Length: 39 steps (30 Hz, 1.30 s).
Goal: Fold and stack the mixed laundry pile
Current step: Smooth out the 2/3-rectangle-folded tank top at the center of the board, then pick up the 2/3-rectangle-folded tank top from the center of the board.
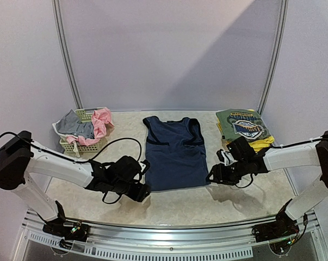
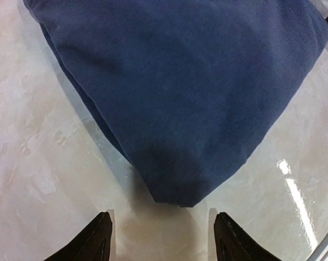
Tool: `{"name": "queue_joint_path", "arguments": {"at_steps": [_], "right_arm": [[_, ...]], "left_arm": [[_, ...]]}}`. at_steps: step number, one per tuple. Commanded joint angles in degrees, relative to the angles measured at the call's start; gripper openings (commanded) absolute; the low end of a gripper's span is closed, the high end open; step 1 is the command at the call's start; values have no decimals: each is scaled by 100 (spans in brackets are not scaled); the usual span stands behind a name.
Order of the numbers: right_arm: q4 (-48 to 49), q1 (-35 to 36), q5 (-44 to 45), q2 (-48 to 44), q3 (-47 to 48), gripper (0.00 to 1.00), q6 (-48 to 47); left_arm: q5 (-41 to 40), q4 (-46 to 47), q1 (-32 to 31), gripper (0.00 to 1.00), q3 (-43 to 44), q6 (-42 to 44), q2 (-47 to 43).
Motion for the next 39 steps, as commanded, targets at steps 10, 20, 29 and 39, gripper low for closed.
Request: {"name": "queue_joint_path", "arguments": {"at_steps": [10,20,29,39], "right_arm": [[572,113,-436,710,73,45,54],[588,178,-413,824,154,21,26],[608,176,-452,930,221,0,-24],[234,295,-832,124,262,0,-121]], "left_arm": [[-191,347,-50,57,195,21,692],[-112,448,-33,44,251,98,858],[63,483,-24,6,294,142,882],[-61,-413,-389,0,549,64,164]]}}
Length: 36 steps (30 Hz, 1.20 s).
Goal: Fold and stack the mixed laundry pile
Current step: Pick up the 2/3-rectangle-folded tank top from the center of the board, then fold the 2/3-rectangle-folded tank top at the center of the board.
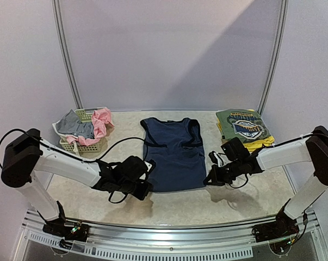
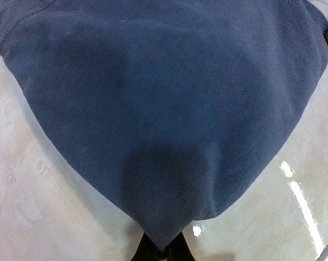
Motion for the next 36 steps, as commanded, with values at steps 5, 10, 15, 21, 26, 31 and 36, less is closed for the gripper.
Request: {"name": "queue_joint_path", "arguments": {"at_steps": [5,10,15,21,26,31,36], "right_arm": [[-570,190,-286,-1119,-22,0,-129],[-984,340,-314,-1970,-154,0,-43],[-1557,515,-273,-2651,-25,0,-109],[-2151,520,93,-3386,250,0,-29],[-2784,524,941,-3412,976,0,-63],[-3329,520,2025,-2852,1819,0,-182],[-3535,525,2760,-2231,2553,0,-322]], "left_arm": [[-137,-1337,-569,0,412,-270,-741],[-336,-1796,-917,0,524,-470,-1146],[-468,-2292,-1382,0,923,-639,-1516],[-715,-2857,-1553,0,1481,-732,-1794],[-1007,-3200,-1496,0,1914,-570,-1759],[-1111,-3438,-1130,0,2276,-347,-1604],[-1094,-3617,-581,0,2572,-87,-1382]]}}
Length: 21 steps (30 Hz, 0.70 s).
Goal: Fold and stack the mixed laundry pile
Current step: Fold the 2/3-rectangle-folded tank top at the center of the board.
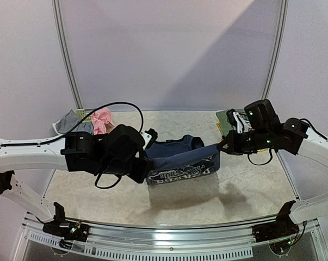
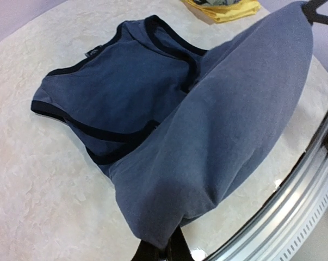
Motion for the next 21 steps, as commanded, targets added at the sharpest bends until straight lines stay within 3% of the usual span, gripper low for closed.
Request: {"name": "queue_joint_path", "arguments": {"at_steps": [1,5,21], "right_arm": [[-431,14,1065,505,663,0,-233],[-581,-63,1421,1309,1358,0,-429],[-525,-772,1198,3646,3254,0,-932]], "left_arm": [[-93,-386,486,0,304,359,244],[-42,-479,863,0,571,627,415],[1121,2,2760,0,1405,1359,1845]]}}
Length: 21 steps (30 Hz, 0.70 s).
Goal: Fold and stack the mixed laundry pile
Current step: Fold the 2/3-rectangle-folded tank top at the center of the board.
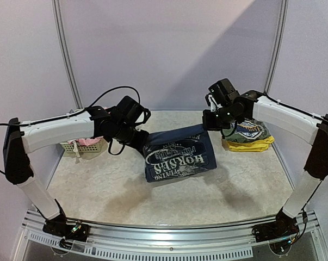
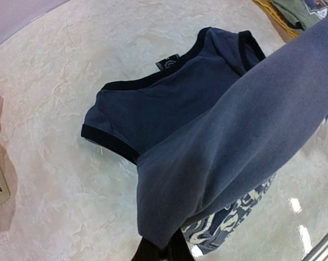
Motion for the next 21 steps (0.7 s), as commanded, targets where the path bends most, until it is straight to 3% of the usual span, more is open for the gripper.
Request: {"name": "queue_joint_path", "arguments": {"at_steps": [1,21], "right_arm": [[-71,-299,80,514,560,0,-237],[-142,-814,-819,2904,2425,0,-438]], "left_arm": [[453,83,531,0,298,280,448],[1085,-251,1510,0,1756,627,2398]]}}
